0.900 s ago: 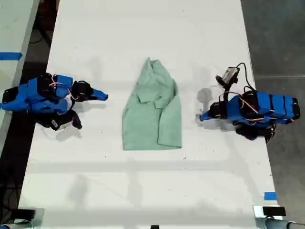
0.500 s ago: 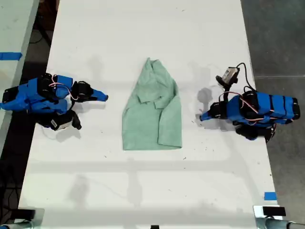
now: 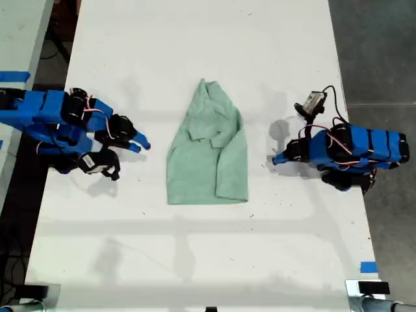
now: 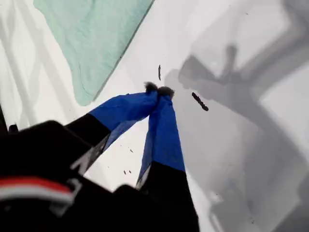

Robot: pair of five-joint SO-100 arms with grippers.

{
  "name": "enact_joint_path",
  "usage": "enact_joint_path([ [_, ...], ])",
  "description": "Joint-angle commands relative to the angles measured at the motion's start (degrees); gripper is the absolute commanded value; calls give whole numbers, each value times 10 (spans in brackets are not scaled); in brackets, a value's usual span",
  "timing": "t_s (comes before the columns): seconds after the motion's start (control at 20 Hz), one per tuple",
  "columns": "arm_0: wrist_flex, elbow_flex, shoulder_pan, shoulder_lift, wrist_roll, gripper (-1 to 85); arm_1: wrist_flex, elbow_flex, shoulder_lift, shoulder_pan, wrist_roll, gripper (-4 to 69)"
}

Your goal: Fold t shirt

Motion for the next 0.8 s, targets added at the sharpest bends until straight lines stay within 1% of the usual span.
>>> enact_joint_path([
  [0.0,-5,-156,47,-201,-41,152,3,31,8,0,7,-12],
  [0.1,-2,-236,64,-317,-59,155,3,31,8,1,5,-12],
  [0.15,11,-287,69,-379,-66,159,3,31,8,1,5,-12],
  [0.25,23,-364,69,-477,-62,164,3,31,8,0,5,-12],
  [0.35,12,-401,64,-545,-48,156,3,31,8,0,5,-12],
  [0.45,12,-437,54,-621,-34,128,3,31,8,0,5,-12],
  [0.55,24,-479,40,-700,-14,1,3,31,8,0,5,-12],
  [0.6,41,-501,40,-711,-13,1,3,31,8,0,5,-12],
  [0.75,57,-507,39,-699,-7,0,3,31,8,0,5,-12],
])
